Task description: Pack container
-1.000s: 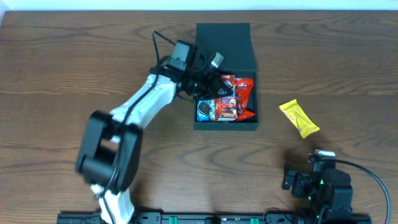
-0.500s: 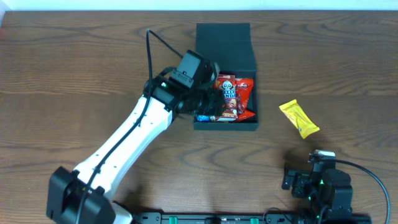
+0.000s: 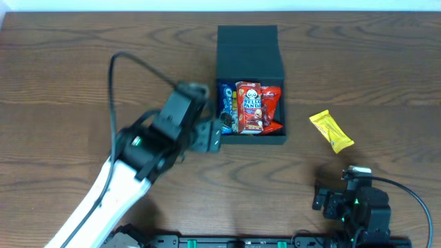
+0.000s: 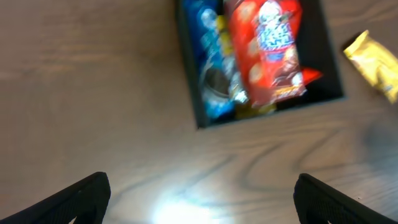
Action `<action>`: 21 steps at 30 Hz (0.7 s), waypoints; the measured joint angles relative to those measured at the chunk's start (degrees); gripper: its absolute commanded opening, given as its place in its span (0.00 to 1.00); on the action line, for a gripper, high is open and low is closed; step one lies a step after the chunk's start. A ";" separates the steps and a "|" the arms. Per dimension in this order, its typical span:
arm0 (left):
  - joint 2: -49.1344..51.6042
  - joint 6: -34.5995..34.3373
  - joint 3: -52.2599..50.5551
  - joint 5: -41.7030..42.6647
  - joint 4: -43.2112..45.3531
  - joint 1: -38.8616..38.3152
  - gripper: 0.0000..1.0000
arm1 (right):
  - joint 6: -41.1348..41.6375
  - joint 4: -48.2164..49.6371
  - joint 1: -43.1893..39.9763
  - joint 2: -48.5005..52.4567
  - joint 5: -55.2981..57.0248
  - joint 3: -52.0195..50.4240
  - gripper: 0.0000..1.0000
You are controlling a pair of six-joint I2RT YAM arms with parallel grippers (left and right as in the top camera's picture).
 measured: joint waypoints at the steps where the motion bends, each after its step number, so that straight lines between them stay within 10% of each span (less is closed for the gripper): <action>1: -2.23 0.00 -2.58 -0.33 0.20 0.66 0.96 | 0.00 0.04 0.00 0.00 0.00 0.00 0.99; 21: -38.27 8.55 -39.93 1.14 2.21 18.21 0.95 | 0.00 0.02 0.00 0.00 -0.02 -0.02 0.99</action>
